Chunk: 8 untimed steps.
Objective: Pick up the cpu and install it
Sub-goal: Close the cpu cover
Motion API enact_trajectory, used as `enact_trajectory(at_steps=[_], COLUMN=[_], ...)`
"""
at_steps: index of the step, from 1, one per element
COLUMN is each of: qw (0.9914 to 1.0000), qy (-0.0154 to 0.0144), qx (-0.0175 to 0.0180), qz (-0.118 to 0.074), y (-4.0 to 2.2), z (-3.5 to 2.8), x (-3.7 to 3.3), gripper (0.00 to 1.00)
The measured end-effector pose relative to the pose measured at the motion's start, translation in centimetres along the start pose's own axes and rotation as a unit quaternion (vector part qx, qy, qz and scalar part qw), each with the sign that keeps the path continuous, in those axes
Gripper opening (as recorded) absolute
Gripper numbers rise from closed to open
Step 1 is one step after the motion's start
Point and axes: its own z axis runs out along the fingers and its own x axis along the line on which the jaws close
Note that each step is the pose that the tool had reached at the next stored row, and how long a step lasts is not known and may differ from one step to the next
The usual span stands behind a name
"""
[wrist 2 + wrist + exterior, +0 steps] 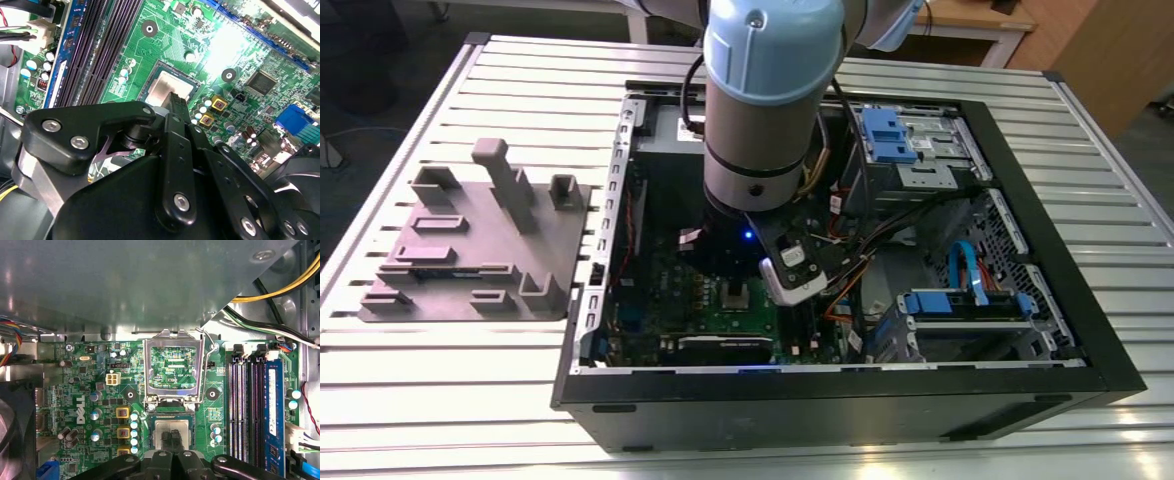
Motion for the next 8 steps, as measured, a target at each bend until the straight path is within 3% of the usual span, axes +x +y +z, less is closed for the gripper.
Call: enact_trajectory(at_steps=[8], qw=[1.00000], qy=[0.0001], qx=[0.0000], qz=[0.000], y=[0.00], z=[0.00], x=[0.00], gripper=[0.10])
